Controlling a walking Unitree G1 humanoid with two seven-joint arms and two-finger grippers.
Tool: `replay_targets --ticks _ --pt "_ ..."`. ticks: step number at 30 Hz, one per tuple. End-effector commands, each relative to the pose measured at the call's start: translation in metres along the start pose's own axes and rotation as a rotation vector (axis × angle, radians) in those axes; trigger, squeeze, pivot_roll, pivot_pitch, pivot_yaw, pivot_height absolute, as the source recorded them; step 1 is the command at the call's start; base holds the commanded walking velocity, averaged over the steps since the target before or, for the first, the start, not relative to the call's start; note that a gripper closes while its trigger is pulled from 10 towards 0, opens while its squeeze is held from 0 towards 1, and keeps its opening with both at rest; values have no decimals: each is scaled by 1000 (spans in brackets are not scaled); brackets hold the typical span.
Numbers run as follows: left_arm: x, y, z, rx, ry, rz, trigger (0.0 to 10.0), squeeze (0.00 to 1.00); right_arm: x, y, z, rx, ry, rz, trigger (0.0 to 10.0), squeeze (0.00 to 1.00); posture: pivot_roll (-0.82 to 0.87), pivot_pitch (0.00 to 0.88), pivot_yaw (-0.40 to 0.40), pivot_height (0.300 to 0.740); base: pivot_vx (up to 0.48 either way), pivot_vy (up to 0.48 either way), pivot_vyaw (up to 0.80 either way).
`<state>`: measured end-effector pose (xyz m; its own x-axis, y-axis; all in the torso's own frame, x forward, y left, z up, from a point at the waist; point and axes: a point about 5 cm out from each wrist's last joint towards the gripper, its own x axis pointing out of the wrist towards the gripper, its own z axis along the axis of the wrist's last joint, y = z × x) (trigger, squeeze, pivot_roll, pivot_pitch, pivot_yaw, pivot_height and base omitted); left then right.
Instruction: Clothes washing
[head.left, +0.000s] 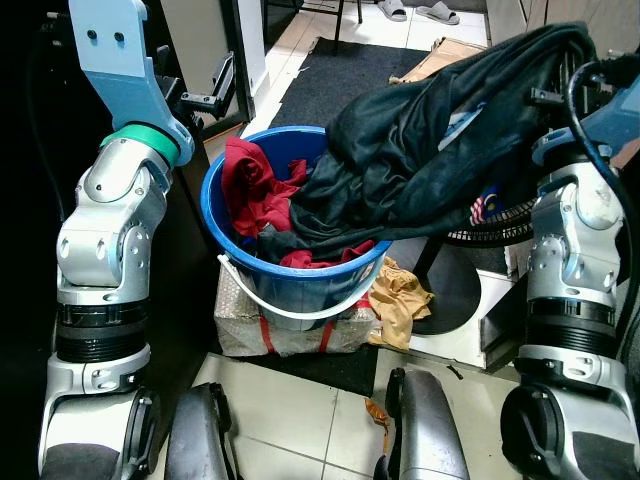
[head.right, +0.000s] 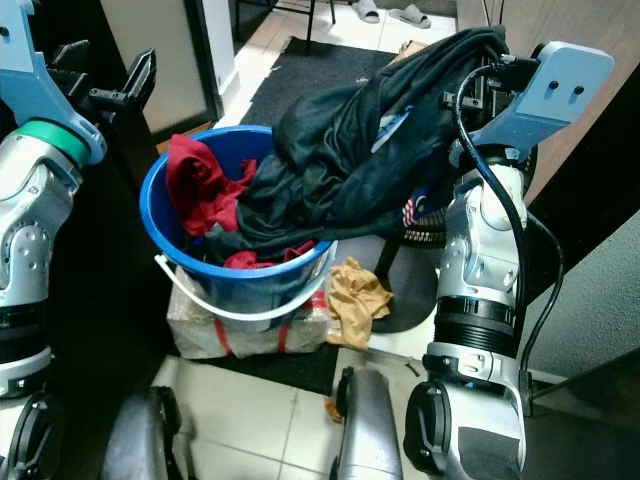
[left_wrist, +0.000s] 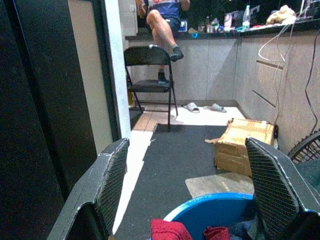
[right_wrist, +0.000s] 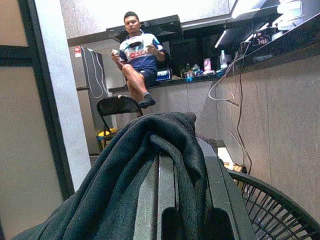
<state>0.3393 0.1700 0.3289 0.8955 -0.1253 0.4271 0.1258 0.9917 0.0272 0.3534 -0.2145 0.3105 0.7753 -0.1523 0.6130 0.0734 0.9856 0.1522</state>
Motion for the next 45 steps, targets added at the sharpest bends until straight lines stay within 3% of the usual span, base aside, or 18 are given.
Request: replay_targets --ticks 1,15,45 --pt "-1 3 -3 13 8 11 10000 0 -2 0 3 7 -12 -12 10000 0 41 0 47 498 0 0 0" --pt "0 4 -3 14 8 10 10000 0 -5 3 -1 19 9 -7 10000 0 47 0 51 595 0 0 0" --pt "-3 5 -5 13 11 23 10000 0 -8 11 -7 28 38 23 10000 0 53 0 38 721 0 0 0"
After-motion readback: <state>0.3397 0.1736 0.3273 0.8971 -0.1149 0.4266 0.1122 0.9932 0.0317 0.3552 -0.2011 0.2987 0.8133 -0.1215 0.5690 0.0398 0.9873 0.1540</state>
